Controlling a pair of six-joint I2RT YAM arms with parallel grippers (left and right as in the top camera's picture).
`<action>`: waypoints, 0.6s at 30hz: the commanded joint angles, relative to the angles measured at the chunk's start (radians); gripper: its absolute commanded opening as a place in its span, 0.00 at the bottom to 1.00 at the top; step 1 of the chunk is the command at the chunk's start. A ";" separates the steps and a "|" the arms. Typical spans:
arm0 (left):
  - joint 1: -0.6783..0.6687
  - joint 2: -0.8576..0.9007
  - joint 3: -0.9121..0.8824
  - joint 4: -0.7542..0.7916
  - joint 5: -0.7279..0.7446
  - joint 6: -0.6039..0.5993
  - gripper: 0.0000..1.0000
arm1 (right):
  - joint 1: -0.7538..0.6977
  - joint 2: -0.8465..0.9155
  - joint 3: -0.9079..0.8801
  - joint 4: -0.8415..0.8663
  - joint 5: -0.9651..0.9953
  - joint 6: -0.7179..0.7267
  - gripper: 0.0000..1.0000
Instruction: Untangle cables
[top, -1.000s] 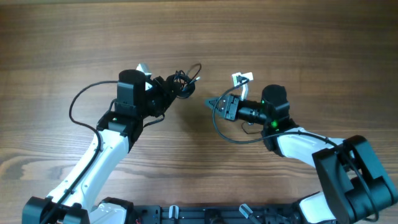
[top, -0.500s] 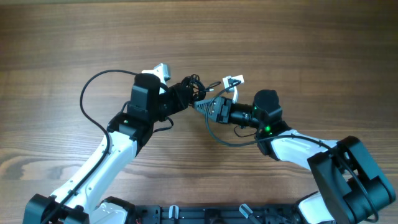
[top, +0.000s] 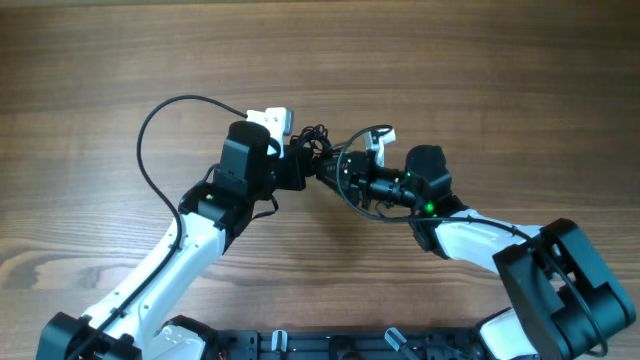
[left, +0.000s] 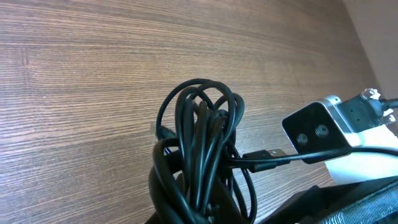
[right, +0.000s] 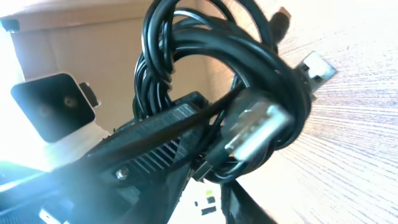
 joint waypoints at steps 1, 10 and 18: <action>-0.035 -0.005 -0.001 -0.026 0.004 0.039 0.04 | -0.003 -0.002 0.013 0.021 0.103 0.014 0.21; -0.066 -0.005 -0.001 0.001 -0.200 -0.063 0.04 | -0.003 -0.003 0.013 -0.062 -0.018 0.042 0.49; -0.066 -0.005 -0.001 0.009 -0.237 0.021 0.04 | -0.003 -0.002 0.013 -0.055 -0.074 0.115 0.43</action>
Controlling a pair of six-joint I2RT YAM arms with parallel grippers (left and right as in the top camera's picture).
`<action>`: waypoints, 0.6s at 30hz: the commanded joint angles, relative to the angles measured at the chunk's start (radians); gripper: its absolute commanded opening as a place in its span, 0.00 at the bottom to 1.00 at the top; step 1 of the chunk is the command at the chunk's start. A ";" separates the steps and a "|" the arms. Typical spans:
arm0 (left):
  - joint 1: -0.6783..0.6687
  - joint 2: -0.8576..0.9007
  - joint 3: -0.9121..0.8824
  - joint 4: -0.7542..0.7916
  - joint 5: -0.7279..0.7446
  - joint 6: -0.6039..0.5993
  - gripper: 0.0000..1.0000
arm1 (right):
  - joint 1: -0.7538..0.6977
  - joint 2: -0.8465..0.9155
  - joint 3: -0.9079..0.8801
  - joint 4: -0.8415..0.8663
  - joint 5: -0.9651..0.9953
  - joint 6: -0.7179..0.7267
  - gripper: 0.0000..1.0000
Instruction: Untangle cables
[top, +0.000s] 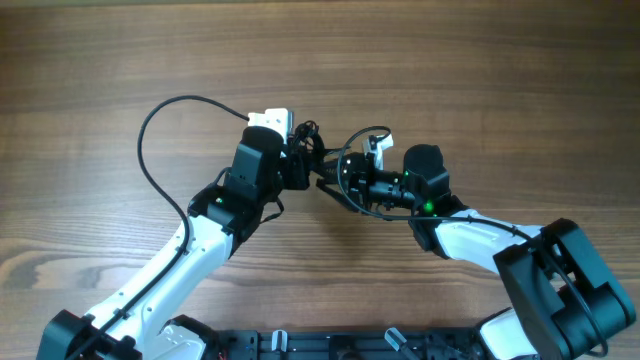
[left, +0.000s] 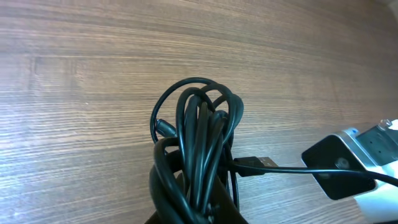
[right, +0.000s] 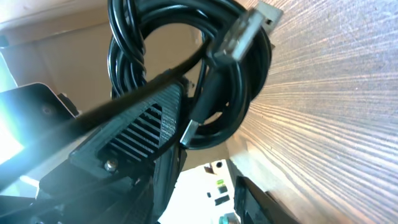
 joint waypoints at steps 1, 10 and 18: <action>-0.003 -0.005 -0.003 0.010 -0.024 0.058 0.04 | -0.003 -0.002 0.013 0.001 -0.016 0.031 0.43; -0.006 -0.005 -0.003 -0.005 0.101 0.107 0.04 | -0.003 -0.003 0.013 0.007 0.113 0.077 0.30; -0.005 -0.005 -0.003 0.006 0.245 0.043 0.04 | -0.003 -0.002 0.013 0.003 0.185 0.077 0.05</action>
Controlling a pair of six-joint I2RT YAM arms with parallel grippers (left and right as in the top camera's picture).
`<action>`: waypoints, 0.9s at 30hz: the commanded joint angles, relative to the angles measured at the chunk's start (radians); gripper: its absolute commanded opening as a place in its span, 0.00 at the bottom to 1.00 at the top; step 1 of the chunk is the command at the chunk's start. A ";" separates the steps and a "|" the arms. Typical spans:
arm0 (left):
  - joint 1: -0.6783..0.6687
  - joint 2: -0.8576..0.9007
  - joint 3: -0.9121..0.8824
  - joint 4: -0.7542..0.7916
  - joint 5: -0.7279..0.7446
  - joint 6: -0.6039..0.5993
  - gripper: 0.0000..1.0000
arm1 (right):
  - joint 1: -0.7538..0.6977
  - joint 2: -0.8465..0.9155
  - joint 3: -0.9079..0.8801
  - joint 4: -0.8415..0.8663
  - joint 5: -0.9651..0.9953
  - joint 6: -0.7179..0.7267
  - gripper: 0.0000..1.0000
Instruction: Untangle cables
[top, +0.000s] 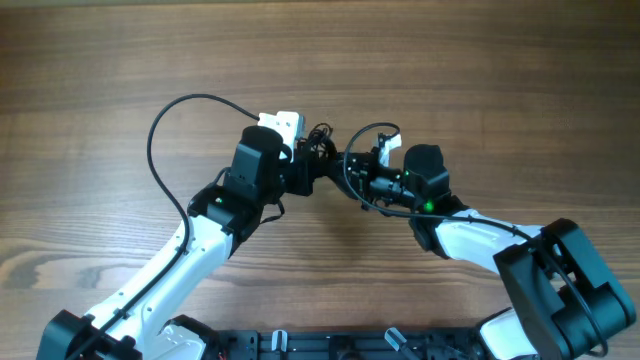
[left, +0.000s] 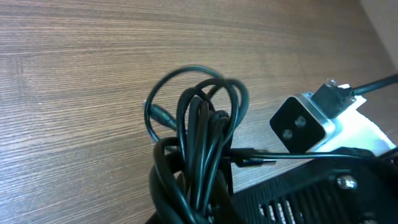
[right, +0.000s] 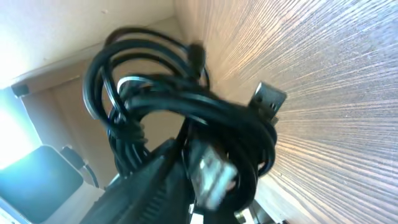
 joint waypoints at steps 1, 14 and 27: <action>-0.005 -0.005 -0.003 0.003 0.144 -0.018 0.04 | -0.003 -0.003 0.013 0.008 0.076 0.004 0.05; 0.019 -0.006 -0.003 0.050 0.486 -0.035 0.04 | -0.003 -0.002 0.013 -0.016 0.116 -0.093 0.29; 0.401 -0.007 -0.003 0.048 0.316 -0.627 0.04 | -0.008 -0.002 0.013 -0.091 0.056 -0.468 1.00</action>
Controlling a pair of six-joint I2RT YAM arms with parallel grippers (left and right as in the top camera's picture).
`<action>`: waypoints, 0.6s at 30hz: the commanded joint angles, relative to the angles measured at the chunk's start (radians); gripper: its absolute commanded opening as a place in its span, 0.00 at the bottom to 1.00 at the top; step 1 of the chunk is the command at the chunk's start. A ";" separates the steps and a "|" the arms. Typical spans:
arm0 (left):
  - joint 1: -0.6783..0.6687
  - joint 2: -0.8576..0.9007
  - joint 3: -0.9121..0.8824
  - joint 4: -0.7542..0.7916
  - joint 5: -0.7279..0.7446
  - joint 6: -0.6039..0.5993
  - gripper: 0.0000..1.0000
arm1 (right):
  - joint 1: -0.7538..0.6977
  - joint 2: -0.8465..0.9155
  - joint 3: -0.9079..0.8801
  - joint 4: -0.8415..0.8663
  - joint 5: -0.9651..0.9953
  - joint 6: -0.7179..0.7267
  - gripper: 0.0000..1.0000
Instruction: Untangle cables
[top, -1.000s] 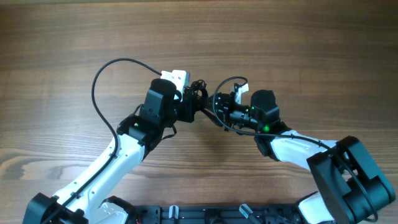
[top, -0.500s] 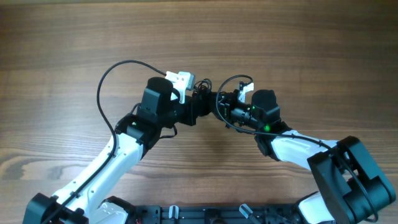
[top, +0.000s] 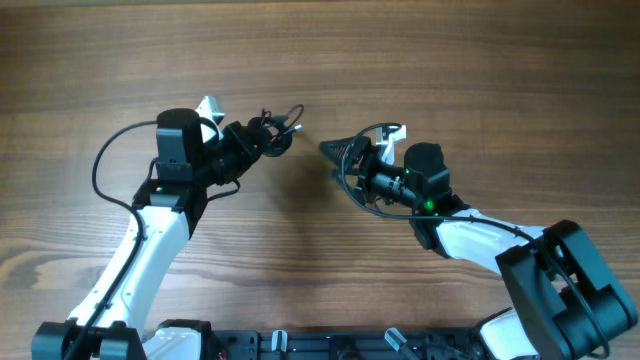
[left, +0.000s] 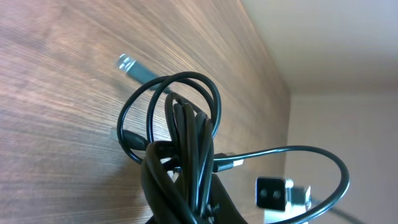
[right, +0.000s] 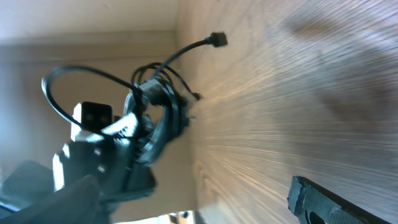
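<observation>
A knotted bundle of black cable (top: 268, 129) hangs in my left gripper (top: 247, 138), which is shut on it above the wooden table's left middle. In the left wrist view the bundle (left: 180, 127) rises from between the jaws in several loops, and a silver USB plug (left: 127, 64) sticks out toward the table. My right gripper (top: 327, 150) is a short way to the right, apart from the bundle, open and holding nothing. The right wrist view shows the bundle (right: 155, 106) far off, a plug (right: 217, 39) sticking out of it, and one right finger (right: 323, 199) at the bottom edge.
The wooden table (top: 450, 60) stretches all round both arms. A thin black wire loop (top: 352, 160) belonging to the right arm curls beside its wrist camera (top: 390, 135). The left arm's own wire (top: 105, 170) arcs out to the left.
My left gripper has moved well to the left with the whole cable bundle in it. The right gripper stays near the middle, now apart from the bundle, with nothing between its fingers.
At the first three moments both grippers were close together at the table's middle with the black bundle between them, filling the right wrist view. The bundle turned a little from moment to moment. Now the left gripper alone holds it, off to the left.
</observation>
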 joint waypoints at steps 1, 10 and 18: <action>0.008 -0.015 0.011 -0.002 -0.032 -0.133 0.04 | -0.002 0.005 0.008 -0.051 -0.034 -0.175 1.00; 0.006 -0.015 0.011 -0.061 0.092 -0.969 0.04 | 0.094 0.005 0.008 -0.050 0.052 -0.609 1.00; 0.005 -0.015 0.011 -0.061 0.244 -1.085 0.04 | 0.202 0.005 0.008 0.035 0.430 -0.680 0.76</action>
